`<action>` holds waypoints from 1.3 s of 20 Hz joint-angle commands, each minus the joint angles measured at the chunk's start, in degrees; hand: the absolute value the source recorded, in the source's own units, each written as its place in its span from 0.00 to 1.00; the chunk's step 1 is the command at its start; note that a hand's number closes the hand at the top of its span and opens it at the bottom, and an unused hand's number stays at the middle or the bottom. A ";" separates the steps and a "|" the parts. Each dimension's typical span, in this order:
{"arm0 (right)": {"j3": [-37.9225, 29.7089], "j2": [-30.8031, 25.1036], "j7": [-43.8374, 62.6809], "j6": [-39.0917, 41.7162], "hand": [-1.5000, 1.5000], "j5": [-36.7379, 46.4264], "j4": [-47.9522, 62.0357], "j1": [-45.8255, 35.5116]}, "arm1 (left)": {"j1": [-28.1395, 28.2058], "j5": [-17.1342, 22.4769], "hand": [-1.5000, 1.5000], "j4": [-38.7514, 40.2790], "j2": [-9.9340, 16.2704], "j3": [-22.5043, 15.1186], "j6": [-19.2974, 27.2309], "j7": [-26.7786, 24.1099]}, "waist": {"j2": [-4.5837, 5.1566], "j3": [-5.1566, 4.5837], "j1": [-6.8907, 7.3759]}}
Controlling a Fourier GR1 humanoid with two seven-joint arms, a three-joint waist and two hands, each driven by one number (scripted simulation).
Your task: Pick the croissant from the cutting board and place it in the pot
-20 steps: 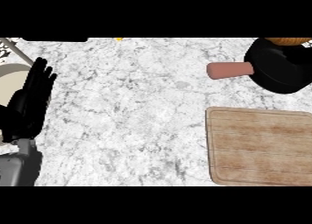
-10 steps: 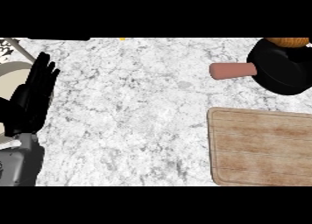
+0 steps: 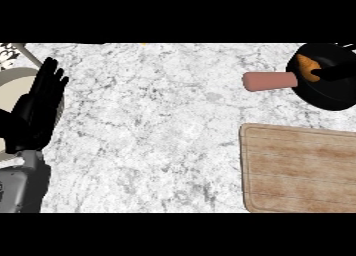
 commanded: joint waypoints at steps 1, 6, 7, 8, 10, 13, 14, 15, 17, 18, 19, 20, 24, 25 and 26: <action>-4.48 0.98 -6.61 2.54 0.00 -5.71 4.19 -1.57 | 0.28 -0.60 0.50 0.38 -0.60 -0.44 0.15 -1.50 | 0.29 0.07 0.46; -12.67 -1.69 -13.33 6.62 0.00 -15.01 4.71 -2.18 | 1.36 -1.47 0.50 0.40 -1.16 -0.92 0.79 -1.54 | -0.06 0.04 -0.50; -14.26 -1.03 -13.52 6.08 0.00 -16.72 4.98 -2.34 | 1.17 -0.42 0.50 -0.72 -0.42 -0.30 -0.08 -0.99 | -0.21 0.03 -0.42; -15.24 -3.88 -14.59 8.23 0.00 -17.67 5.46 -1.95 | 2.39 -0.08 0.50 -1.53 -0.57 -0.46 -0.26 -0.20 | -0.22 0.04 -0.34; -16.32 -6.55 -12.82 10.78 0.00 -18.98 6.86 -3.43 | 1.19 0.86 0.50 -1.24 0.21 0.81 -0.60 0.37 | -0.30 -0.01 -0.62; -18.45 -9.57 -14.69 14.03 0.00 -21.43 8.47 -1.41 | -0.53 -0.74 0.50 -0.33 -0.22 0.26 0.90 1.10 | -0.19 0.01 -1.17; -18.35 -10.15 -15.08 13.79 0.00 -21.37 9.04 -1.36 | -0.29 -0.27 0.50 -0.19 -0.14 0.48 0.25 0.19 | -0.11 0.00 -0.82; -19.16 -11.48 -14.89 14.69 0.00 -22.14 9.56 -1.02 | -0.23 -0.31 0.50 -1.23 0.86 0.43 -0.32 1.66 | -0.09 0.03 -0.61; -19.61 -15.28 -15.33 19.16 0.00 -22.98 9.95 0.39 | -0.04 -0.21 0.50 -0.02 0.28 1.08 0.16 0.27 | -0.17 0.01 -1.11; -18.85 -14.93 -16.97 20.25 0.00 -22.64 10.36 1.61 | -0.24 -1.58 0.50 -1.08 -1.23 -0.54 1.68 0.82 | -0.27 0.02 -1.13; -19.63 -16.24 -16.66 21.73 0.00 -23.41 11.07 1.93 | 1.57 -0.87 0.50 -1.56 -0.58 -0.25 0.51 1.10 | -0.20 0.04 -0.73; -18.94 -15.90 -17.78 21.95 0.00 -23.19 10.67 1.75 | 1.31 -0.05 0.50 1.07 -0.25 1.08 -0.57 -2.19 | -0.21 -0.01 -0.96; -19.59 -18.87 -19.59 25.32 0.00 -24.00 12.14 6.02 | 0.57 -1.03 0.50 -0.54 -0.48 -0.16 0.07 -0.04 | -0.11 0.08 -0.86; -20.22 -20.05 -20.30 26.84 0.00 -24.80 12.09 6.66 | 3.48 -0.84 0.50 -0.20 -1.97 -0.73 -0.18 -2.48 | -0.18 0.06 -0.91; -19.53 -19.83 -17.64 25.15 0.00 -24.39 12.00 4.20 | 2.41 -0.56 0.50 -0.51 -1.25 -0.27 -0.66 -2.56 | -0.22 0.03 -0.63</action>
